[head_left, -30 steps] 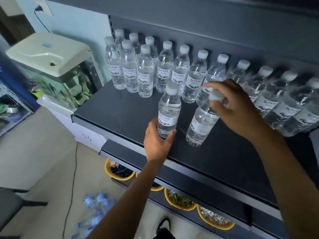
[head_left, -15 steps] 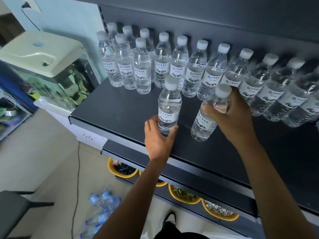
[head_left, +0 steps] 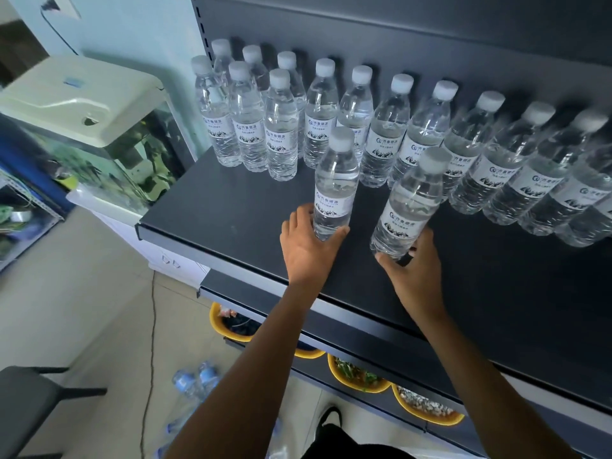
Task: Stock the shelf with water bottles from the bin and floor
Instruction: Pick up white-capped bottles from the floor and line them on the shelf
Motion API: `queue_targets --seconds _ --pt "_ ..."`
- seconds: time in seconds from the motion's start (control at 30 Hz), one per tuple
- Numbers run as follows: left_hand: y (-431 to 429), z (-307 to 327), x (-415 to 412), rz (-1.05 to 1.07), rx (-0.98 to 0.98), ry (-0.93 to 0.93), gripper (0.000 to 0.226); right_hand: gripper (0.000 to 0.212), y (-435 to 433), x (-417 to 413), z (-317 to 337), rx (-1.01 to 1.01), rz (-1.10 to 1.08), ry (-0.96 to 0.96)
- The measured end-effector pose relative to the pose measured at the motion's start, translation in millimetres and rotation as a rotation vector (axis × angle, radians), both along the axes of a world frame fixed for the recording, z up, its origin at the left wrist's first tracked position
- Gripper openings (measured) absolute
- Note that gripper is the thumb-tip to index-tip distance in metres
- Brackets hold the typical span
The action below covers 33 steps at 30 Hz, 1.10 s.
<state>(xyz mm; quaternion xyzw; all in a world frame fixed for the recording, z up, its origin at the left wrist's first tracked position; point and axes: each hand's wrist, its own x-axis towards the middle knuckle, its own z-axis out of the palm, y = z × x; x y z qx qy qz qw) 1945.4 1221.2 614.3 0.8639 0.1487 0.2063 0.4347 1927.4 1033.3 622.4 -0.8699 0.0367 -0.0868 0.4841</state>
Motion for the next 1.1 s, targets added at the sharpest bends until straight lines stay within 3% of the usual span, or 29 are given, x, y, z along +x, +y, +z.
queue_targets --seconds 0.4,0.7,1.1 --pt "29 4 88 0.149 -0.086 0.059 0.057 0.073 73 96 -9 -0.135 -0.005 -0.036" --pt "26 -1 99 0.277 -0.052 0.029 0.065 0.076 106 130 -17 -0.306 -0.108 -0.024" --pt "26 -5 102 0.269 -0.015 0.05 0.055 0.058 102 132 -24 -0.204 -0.122 -0.107"
